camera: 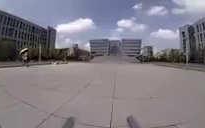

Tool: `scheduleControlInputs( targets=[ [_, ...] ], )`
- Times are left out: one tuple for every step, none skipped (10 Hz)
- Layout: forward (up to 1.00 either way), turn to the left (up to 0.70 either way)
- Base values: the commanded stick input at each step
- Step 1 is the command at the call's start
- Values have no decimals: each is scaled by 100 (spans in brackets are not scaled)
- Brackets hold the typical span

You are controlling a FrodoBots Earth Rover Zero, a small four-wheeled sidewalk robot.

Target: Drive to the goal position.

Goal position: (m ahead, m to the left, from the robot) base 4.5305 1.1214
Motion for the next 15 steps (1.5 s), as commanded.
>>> scheduleControlInputs(
  targets=[
    [70, 13],
    [70, 13],
    [70, 13],
    [70, 13],
    [70, 13],
    [70, 13],
    [70, 13],
    [70, 13],
    [70, 2],
    [70, -15],
    [70, -16],
    [70, -21],
    [70, -22],
    [70, -22],
    [70, -22]
  ],
)
